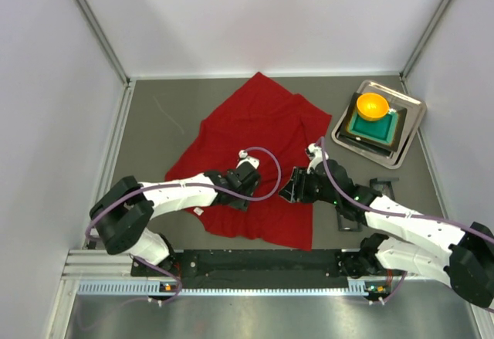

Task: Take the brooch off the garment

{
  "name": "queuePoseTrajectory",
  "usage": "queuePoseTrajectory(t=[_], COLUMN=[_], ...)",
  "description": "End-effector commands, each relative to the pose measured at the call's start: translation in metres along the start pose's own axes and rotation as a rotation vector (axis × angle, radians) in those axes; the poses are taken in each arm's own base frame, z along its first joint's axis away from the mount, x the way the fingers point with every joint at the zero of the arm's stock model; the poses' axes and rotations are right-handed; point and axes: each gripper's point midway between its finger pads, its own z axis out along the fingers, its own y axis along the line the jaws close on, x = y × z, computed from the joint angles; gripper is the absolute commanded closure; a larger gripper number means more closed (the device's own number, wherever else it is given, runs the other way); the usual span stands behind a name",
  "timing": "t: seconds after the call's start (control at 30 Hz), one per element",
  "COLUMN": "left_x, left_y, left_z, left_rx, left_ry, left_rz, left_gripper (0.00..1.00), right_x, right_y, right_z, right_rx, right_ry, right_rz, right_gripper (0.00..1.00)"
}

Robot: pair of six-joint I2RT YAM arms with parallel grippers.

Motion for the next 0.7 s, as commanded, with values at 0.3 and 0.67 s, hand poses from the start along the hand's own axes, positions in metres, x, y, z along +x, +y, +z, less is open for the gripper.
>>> queuePoseTrajectory(t=[0.3, 0.67], left_x=[-0.008, -0.016], left_y=[0.005, 0.005], left_z=[0.009, -0.016], left_rx=[-0.071, 0.003], left_ry=[-0.029, -0.155], left_rz=[-0.011, -0.153], left_gripper=[0.62, 0.9], right_x=[-0.003, -0.013], right_y=[0.014, 0.068], right_z=[0.006, 0.051], right_rx=[-0.078, -0.238], right_ry=[-0.005, 0.105], right_rz=[0.02, 0.091], right_gripper=[0.47, 0.5])
